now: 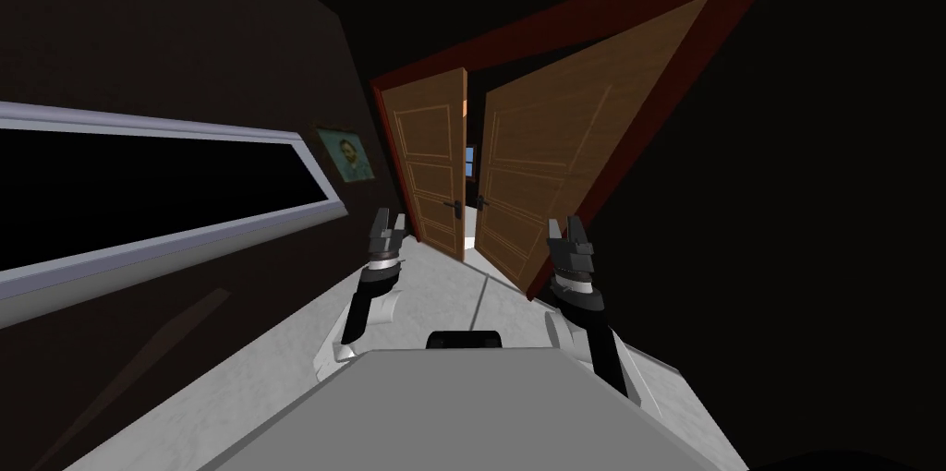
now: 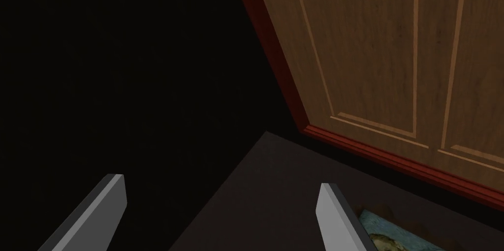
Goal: Push the door open
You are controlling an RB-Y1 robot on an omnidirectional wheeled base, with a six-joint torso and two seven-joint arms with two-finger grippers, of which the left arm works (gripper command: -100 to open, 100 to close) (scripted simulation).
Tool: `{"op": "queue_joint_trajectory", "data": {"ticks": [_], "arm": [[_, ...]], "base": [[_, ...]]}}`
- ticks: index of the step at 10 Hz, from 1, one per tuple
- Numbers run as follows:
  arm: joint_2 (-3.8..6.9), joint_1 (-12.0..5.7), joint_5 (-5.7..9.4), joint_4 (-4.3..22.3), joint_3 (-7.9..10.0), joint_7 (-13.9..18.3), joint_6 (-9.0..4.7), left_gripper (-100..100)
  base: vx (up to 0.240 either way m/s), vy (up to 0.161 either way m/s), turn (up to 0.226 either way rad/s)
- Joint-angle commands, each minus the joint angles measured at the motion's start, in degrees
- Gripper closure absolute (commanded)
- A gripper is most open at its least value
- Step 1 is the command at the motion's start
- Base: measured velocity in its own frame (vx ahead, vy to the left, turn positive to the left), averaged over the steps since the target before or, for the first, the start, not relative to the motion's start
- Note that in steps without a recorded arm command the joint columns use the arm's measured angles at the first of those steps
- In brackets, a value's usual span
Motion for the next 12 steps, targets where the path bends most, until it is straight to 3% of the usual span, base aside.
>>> {"op": "queue_joint_trajectory", "data": {"ticks": [1, 2, 3, 5, 8, 10, 11, 12], "arm": [[0.19, -1.71, 0.0, 2.86, -0.18, 0.36, 0.33, -100], [0.28, -3.02, -0.07, 4.33, -0.49, 0.62, 0.57, -100], [0.28, -3.02, -0.07, 5.35, -0.49, 0.62, 0.57, -100], [0.39, -5.81, -0.22, 9.24, -1.15, 1.16, 1.09, -100], [0.43, -7.26, -0.29, 12.99, -1.49, 1.45, 1.36, -100], [0.45, -10.26, -0.45, 17.24, -2.2, 2.03, 1.91, -100], [0.45, -10.26, -0.45, 18.39, -2.2, 2.03, 1.91, -100], [0.44, -11.79, -0.53, 20.46, -2.56, 2.33, 2.2, -100]], "base": [[0.045, 0.048, -0.02], [0.059, 0.075, -0.027], [0.056, 0.06, -0.015], [0.08, 0.073, -0.021], [0.057, 0.046, -0.017], [0.054, 0.055, -0.027], [0.059, 0.049, -0.016], [0.06, 0.049, -0.015]]}}
